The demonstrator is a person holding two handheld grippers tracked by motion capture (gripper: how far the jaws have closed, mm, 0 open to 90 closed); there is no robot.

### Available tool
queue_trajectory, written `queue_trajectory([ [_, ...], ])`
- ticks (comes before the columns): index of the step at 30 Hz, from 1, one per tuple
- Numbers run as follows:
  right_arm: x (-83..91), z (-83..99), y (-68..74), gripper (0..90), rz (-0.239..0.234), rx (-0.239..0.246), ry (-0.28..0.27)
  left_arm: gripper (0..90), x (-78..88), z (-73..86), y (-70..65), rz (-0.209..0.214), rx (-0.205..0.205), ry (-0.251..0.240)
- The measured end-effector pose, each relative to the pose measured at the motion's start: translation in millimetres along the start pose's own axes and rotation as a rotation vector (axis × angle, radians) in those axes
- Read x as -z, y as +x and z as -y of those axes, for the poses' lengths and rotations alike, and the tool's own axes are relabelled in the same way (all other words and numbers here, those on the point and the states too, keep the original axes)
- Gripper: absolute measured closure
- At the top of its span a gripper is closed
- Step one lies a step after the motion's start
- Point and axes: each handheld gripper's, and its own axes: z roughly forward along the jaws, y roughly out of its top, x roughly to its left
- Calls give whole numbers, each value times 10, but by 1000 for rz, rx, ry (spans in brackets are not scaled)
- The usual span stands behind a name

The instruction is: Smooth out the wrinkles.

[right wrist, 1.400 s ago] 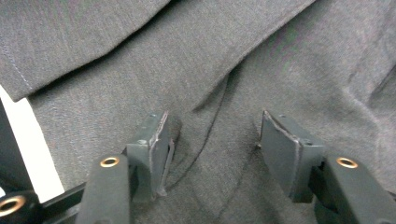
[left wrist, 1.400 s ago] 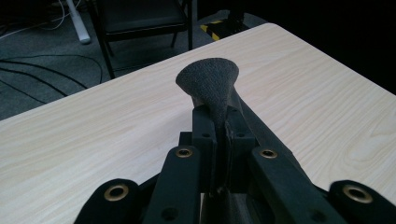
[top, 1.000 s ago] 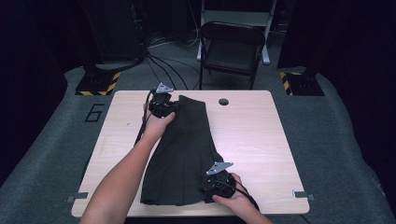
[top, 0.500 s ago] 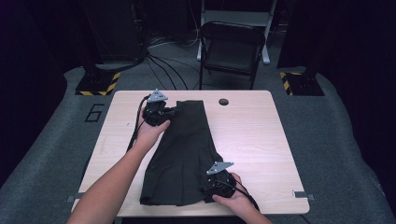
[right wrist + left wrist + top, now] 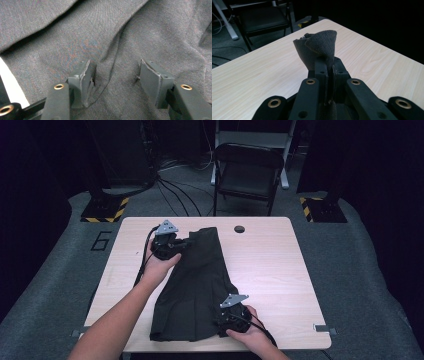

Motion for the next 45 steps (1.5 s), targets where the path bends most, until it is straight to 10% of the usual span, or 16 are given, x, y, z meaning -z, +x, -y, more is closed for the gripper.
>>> queue_trajectory([
  [22, -4, -2, 38, 425, 21, -15, 9, 853, 395, 113, -262, 82, -72, -20],
  [45, -9, -1, 43, 427, 27, -18, 8, 853, 813, 506, -353, 141, -37, -15],
])
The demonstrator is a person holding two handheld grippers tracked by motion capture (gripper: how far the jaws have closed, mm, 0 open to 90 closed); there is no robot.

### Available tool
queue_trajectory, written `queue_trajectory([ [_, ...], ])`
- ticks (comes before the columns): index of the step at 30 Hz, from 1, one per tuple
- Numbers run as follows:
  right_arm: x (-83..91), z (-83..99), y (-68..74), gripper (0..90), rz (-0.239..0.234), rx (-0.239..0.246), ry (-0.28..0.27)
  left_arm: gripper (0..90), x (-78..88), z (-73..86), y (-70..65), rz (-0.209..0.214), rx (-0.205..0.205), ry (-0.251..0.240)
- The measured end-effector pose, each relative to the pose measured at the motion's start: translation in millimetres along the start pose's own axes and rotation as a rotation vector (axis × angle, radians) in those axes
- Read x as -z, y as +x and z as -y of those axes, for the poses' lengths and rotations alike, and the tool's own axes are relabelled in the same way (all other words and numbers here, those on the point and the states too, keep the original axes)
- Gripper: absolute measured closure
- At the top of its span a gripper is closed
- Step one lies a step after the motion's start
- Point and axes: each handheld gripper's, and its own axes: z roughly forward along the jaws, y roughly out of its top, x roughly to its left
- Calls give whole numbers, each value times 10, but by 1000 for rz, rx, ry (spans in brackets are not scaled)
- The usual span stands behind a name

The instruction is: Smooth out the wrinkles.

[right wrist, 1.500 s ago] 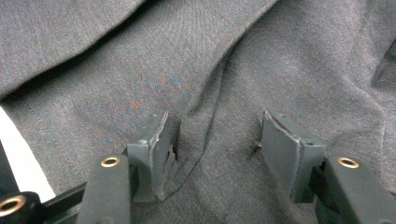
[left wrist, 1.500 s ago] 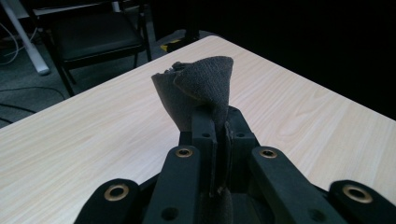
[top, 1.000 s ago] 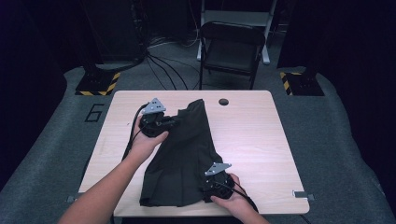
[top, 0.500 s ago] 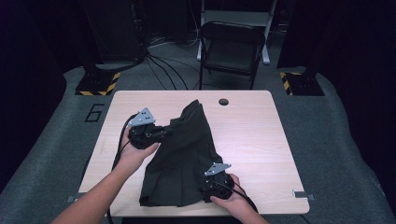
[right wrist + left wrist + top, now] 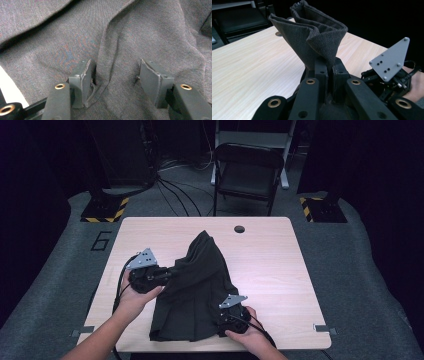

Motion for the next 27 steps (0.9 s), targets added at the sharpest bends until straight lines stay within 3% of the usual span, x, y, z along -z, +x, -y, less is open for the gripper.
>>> queue_trajectory([
  [14, -1, 0, -9, 427, 2, 12, -6, 852, 128, 396, -47, 13, 72, -13],
  [27, 4, 4, -4, 427, -7, -6, 0, 852, 200, 821, -186, 43, 115, 38],
])
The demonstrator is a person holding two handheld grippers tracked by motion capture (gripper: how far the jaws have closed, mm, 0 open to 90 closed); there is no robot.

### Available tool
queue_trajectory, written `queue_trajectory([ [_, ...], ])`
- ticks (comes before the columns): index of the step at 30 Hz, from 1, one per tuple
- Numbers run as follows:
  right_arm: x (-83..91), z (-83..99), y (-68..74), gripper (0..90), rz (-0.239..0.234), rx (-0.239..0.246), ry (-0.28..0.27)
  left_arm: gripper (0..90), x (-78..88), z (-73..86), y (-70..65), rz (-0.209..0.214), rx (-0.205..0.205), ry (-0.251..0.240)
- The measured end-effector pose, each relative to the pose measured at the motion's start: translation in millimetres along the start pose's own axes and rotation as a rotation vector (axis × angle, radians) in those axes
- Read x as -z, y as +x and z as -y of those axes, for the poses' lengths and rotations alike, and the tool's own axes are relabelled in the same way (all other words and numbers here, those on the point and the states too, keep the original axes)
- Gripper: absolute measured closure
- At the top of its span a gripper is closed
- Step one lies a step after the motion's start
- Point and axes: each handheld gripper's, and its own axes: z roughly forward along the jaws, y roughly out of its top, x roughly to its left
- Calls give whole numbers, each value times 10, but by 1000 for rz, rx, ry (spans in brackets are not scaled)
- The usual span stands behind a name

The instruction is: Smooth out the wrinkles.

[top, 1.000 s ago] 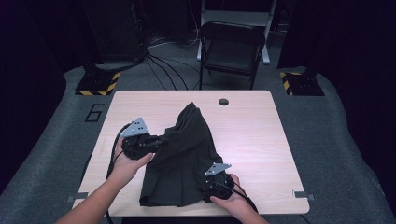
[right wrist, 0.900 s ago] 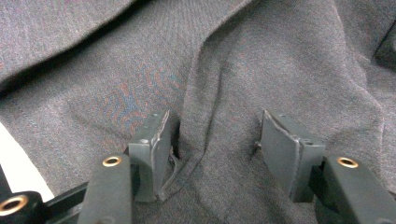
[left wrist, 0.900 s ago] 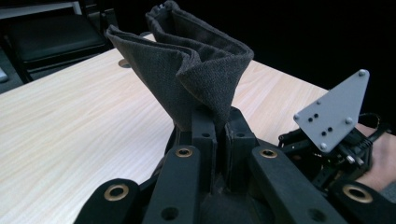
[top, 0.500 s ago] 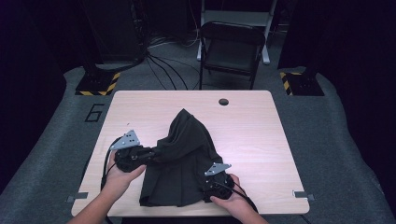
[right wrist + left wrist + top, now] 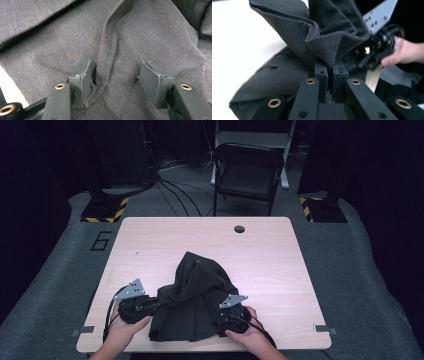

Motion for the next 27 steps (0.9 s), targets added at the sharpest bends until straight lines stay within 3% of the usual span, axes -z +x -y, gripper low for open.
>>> queue_trajectory([
  [4, 0, 1, 3, 427, 0, -4, -1, 852, -2, 133, -15, 4, 6, 31],
  [9, -5, -2, -21, 428, 3, 24, -9, 852, -48, 333, -20, 12, 44, 75],
  [15, 4, -9, -40, 427, -12, 8, -4, 852, -171, 537, -48, 20, 30, 145],
  [23, 124, -26, -147, 454, -63, -58, 29, 846, -224, 606, -94, 30, 10, 221],
  [27, 244, -64, -215, 482, -46, -62, 42, 837, -211, 632, -103, 20, 24, 221],
])
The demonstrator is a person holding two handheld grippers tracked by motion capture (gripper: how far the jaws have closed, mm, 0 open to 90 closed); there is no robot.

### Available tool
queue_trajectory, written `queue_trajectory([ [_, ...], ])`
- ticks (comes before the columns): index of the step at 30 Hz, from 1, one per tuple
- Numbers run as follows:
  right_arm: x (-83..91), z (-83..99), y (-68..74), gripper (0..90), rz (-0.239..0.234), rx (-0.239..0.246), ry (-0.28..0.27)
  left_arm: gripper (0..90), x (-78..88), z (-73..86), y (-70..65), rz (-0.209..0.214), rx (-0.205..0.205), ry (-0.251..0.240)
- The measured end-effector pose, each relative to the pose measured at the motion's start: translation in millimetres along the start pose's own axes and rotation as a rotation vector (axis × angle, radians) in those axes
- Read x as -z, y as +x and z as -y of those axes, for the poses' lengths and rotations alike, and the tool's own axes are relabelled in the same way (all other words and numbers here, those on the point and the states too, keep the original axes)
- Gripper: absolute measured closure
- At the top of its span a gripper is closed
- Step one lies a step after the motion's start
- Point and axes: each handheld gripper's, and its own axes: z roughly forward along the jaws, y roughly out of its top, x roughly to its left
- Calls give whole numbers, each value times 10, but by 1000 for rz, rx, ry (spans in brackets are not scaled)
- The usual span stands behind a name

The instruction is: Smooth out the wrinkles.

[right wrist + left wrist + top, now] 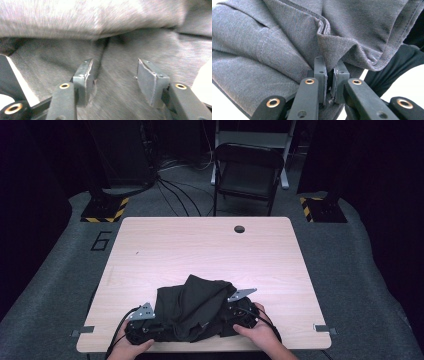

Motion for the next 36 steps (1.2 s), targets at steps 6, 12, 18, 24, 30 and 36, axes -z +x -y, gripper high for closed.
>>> queue_trajectory([
  [6, 197, -13, -29, 485, 22, 4, -13, 712, 76, -7, -66, 7, 6, -8],
  [12, 417, -145, 53, 479, 26, 24, -78, 585, 230, -42, -119, 20, 2, -17],
  [18, 498, -419, 340, 451, -17, 79, -155, 479, 421, -187, -86, -10, 25, -68],
  [24, 262, -565, 506, 443, -31, 159, -112, 411, 284, -422, 11, -41, 64, -77],
  [30, 138, -560, 509, 442, -56, 155, -92, 386, 57, -546, 69, -32, 82, -73],
  [36, 61, -419, 466, 444, -46, 167, -51, 572, -46, -489, 72, -26, 63, -37],
])
